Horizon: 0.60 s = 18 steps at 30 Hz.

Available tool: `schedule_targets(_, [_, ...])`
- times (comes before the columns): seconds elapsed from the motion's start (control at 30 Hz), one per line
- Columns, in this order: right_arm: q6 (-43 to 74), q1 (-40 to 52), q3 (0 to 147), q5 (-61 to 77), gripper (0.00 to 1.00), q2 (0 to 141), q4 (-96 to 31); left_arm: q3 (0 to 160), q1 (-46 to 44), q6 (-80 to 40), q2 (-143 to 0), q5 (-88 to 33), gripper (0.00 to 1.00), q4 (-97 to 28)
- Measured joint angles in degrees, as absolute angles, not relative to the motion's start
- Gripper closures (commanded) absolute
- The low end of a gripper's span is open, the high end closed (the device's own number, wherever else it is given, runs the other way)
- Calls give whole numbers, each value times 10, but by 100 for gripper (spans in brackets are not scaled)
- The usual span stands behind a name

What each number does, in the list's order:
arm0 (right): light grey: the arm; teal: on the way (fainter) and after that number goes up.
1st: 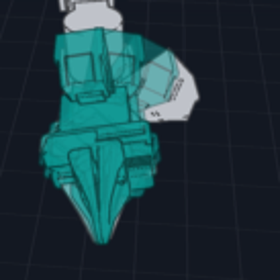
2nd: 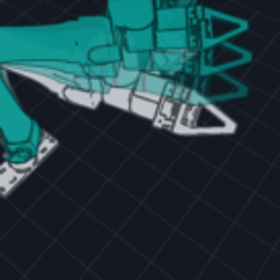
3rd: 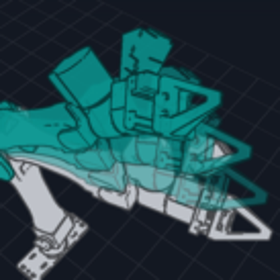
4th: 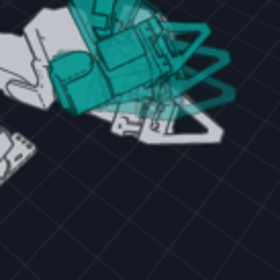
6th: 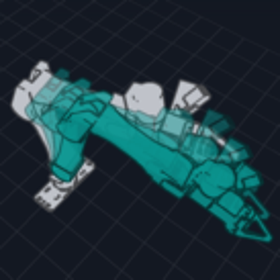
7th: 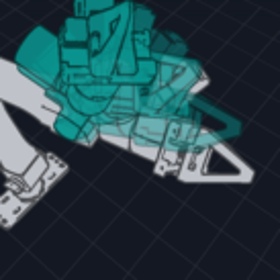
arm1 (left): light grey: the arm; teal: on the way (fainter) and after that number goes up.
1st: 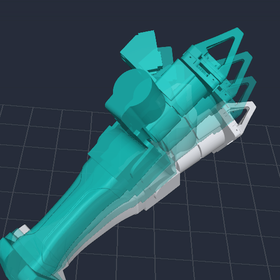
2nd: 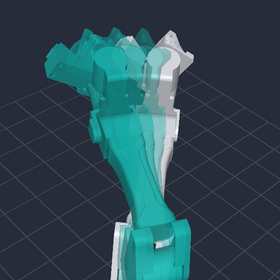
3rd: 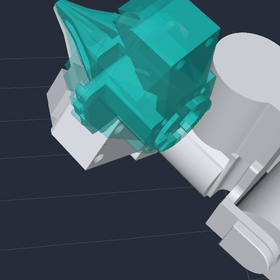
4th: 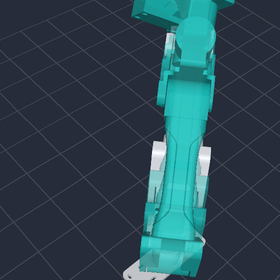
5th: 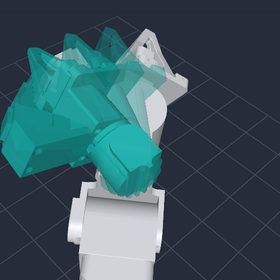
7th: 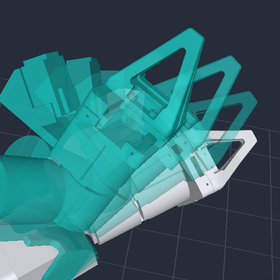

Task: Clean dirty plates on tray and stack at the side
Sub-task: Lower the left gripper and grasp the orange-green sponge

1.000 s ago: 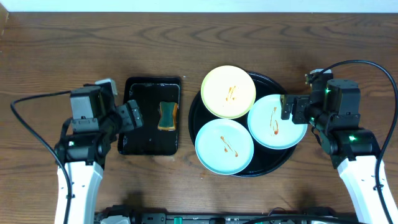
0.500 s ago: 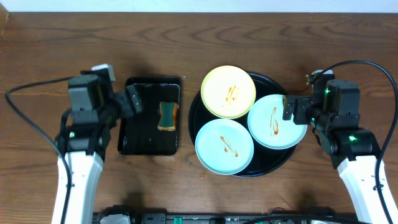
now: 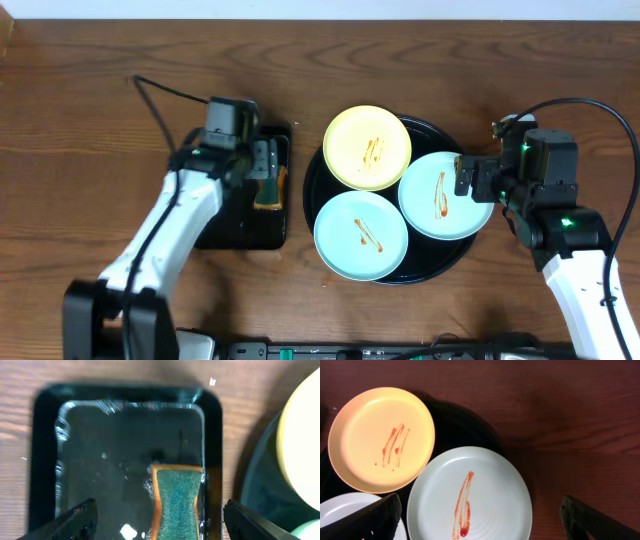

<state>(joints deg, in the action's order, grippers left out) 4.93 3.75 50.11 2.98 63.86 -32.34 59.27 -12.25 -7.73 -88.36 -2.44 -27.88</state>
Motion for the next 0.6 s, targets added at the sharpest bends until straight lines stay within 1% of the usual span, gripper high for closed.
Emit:
schedule_targets(0.17, [50,37,501,30,1,639,-323,593,-145,-80,-924,-20,30,-285])
schedule_targets(0.6, [50,37,501,30,1,639,-326,593,-152,-103,-978,-18,32,-310])
